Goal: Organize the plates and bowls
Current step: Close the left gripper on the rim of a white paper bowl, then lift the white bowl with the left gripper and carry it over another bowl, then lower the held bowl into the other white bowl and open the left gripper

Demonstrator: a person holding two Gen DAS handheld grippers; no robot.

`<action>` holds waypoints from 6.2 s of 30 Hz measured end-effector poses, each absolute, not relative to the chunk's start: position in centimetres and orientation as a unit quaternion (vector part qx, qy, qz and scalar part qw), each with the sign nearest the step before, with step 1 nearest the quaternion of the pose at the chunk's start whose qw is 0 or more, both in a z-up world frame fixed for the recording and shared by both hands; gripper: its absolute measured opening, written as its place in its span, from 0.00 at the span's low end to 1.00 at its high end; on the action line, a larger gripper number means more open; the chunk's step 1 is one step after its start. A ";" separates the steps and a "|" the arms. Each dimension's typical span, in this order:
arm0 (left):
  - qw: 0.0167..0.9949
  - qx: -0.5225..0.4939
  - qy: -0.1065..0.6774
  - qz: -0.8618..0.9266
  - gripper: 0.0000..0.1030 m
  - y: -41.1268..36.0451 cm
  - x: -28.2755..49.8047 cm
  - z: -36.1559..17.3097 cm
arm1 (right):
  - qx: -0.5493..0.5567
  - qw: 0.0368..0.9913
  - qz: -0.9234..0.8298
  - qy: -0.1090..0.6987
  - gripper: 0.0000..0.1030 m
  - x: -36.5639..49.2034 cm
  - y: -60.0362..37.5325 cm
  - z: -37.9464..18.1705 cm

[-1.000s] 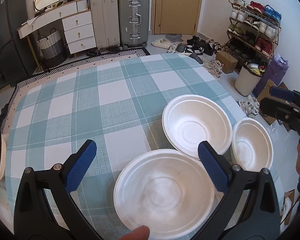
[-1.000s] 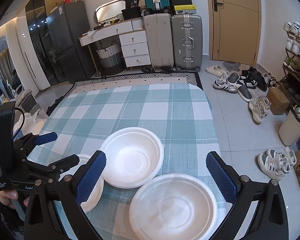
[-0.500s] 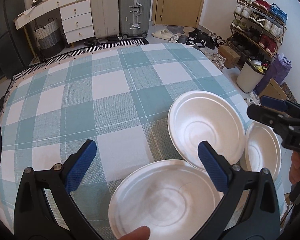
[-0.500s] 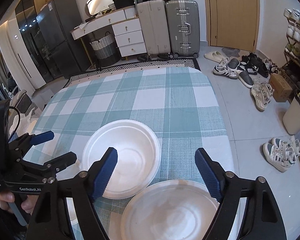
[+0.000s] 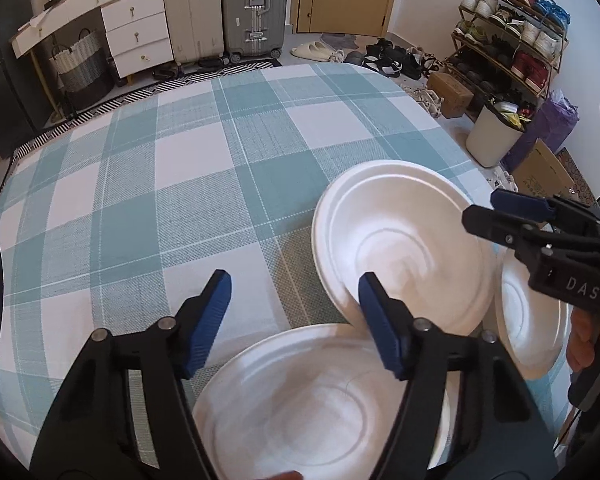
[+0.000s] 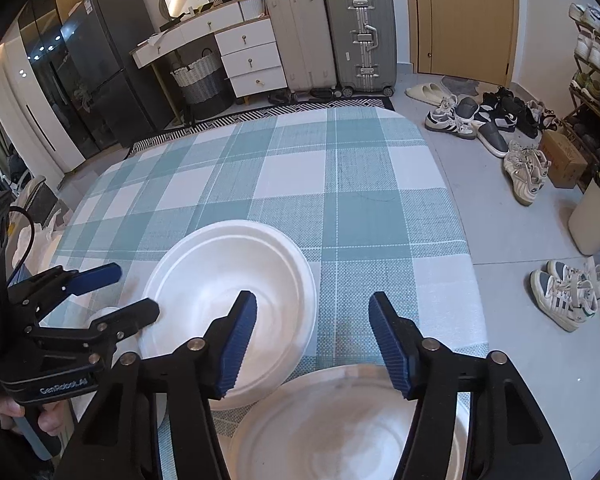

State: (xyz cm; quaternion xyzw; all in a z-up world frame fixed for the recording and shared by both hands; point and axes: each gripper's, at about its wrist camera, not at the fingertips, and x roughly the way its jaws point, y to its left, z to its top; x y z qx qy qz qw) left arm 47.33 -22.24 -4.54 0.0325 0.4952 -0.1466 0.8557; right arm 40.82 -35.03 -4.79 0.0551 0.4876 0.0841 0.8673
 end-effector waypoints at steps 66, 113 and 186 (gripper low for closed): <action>0.888 0.052 0.421 -0.176 0.16 -22.2 41.2 3.4 | 0.018 0.909 0.086 0.408 0.13 35.8 -32.6 2.3; 0.891 0.037 0.438 -0.112 0.16 -14.2 31.8 2.9 | 0.015 0.894 0.144 0.423 0.13 28.4 -23.7 1.9; 0.894 -0.005 0.428 -0.132 0.98 -14.7 32.6 2.8 | 0.034 0.909 0.106 0.402 0.99 27.6 -28.8 2.2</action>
